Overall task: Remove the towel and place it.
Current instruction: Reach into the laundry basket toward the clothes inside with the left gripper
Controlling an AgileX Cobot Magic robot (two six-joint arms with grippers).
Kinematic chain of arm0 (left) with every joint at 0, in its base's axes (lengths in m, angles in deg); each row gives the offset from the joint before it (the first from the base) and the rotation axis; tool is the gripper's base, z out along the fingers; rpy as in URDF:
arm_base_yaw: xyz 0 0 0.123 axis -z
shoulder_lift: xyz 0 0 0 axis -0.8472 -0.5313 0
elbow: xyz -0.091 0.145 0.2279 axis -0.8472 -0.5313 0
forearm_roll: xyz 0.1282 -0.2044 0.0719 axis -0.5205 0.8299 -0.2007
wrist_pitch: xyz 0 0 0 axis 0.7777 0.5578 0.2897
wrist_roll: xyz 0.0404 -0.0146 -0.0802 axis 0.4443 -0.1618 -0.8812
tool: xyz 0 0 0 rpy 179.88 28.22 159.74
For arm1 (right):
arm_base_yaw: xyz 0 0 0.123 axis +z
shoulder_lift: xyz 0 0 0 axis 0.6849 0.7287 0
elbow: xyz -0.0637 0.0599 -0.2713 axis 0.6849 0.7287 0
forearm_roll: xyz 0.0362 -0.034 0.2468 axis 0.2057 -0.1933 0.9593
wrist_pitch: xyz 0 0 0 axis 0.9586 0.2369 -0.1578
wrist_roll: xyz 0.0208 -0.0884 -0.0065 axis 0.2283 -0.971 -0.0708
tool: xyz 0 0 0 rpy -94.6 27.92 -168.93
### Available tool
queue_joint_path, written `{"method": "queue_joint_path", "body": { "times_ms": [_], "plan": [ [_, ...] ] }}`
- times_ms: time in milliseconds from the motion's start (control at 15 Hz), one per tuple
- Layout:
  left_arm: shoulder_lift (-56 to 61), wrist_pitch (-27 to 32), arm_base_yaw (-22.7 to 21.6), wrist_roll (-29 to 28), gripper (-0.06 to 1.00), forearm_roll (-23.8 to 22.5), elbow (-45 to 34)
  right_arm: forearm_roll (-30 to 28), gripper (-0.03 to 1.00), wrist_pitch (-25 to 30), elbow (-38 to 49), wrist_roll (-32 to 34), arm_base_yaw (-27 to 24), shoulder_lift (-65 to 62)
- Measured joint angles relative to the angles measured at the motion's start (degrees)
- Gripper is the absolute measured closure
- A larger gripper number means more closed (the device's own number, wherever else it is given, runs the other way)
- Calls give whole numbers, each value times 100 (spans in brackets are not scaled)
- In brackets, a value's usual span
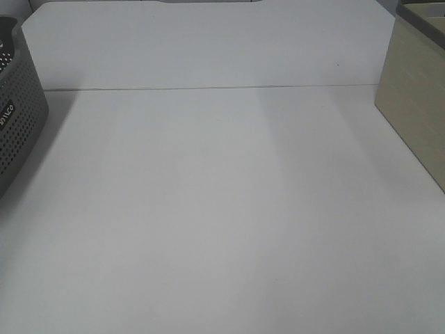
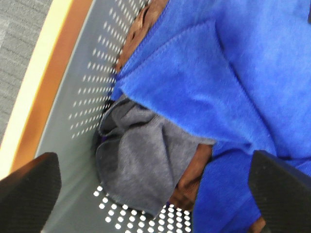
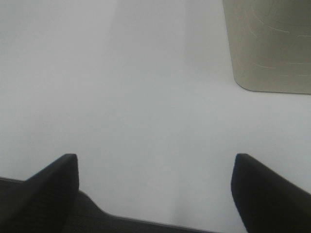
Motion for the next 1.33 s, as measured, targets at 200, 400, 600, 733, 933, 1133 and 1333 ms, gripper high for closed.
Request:
{"method": "queue_joint_path", "body": {
  "times_ms": [200, 400, 600, 733, 933, 1133, 1333],
  "plan": [
    [-80, -264, 0, 6, -4, 46, 0, 0, 17, 0, 0, 0, 0, 0],
    [-407, -791, 0, 6, -4, 69, 0, 0, 17, 0, 0, 0, 0, 0],
    [-779, -940, 0, -6, -2, 206, 0, 0, 17, 0, 0, 0, 0, 0],
    [-1031, -1169, 0, -80, 1, 332, 6, 0, 17, 0, 0, 0, 0, 0],
    [-1312, -1329, 0, -126, 5, 561, 126, 0, 17, 0, 0, 0, 0, 0],
    [-1587, -1490, 52, -132, 14, 693, 178, 0, 17, 0, 0, 0, 0, 0],
    [-1667, -1627, 218, -132, 24, 688, 178, 0, 17, 0, 0, 0, 0, 0]
  ]
}}
